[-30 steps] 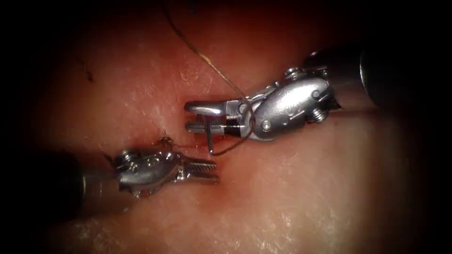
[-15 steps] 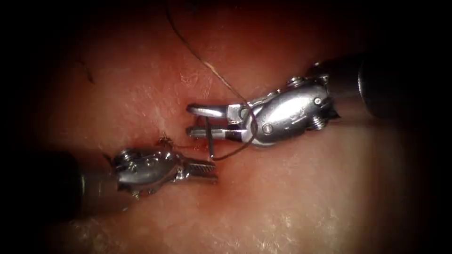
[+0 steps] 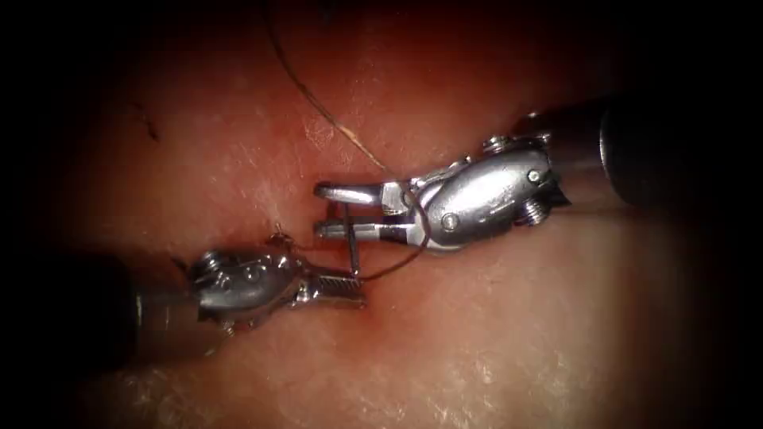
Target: Wound Closure
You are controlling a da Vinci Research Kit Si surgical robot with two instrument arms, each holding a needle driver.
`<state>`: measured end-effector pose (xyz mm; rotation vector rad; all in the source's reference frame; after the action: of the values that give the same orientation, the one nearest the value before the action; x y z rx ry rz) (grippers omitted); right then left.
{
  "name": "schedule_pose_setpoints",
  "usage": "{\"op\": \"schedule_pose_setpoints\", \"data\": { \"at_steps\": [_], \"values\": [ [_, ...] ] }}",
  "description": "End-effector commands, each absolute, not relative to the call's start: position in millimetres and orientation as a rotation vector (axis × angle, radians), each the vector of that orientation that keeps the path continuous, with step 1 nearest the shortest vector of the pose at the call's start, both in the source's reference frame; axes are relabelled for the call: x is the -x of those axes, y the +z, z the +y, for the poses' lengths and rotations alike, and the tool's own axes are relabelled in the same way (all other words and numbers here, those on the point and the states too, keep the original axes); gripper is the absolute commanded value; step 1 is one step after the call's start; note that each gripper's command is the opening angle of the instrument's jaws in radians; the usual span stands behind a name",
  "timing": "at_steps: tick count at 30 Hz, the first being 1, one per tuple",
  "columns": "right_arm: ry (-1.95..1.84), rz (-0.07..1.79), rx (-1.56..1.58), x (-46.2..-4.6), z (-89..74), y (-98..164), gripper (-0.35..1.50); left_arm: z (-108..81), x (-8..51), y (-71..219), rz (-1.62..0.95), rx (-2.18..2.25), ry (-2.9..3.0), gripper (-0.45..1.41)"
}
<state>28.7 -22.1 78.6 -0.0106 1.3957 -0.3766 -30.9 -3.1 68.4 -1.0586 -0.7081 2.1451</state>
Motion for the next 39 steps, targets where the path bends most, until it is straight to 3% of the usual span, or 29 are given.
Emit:
{"op": "schedule_pose_setpoints", "data": {
  "at_steps": [1,39],
  "values": [
    [-0.368,1.389,0.019,-29.2,-22.0,78.8,-0.35,-3.5,31.5,69.1,-0.711,1.059,2.144,0.05],
    [-0.335,1.398,-0.075,-29.5,-23.0,79.9,-0.35,-3.5,31.5,69.0,-0.712,1.052,2.148,0.04]
  ]
}}
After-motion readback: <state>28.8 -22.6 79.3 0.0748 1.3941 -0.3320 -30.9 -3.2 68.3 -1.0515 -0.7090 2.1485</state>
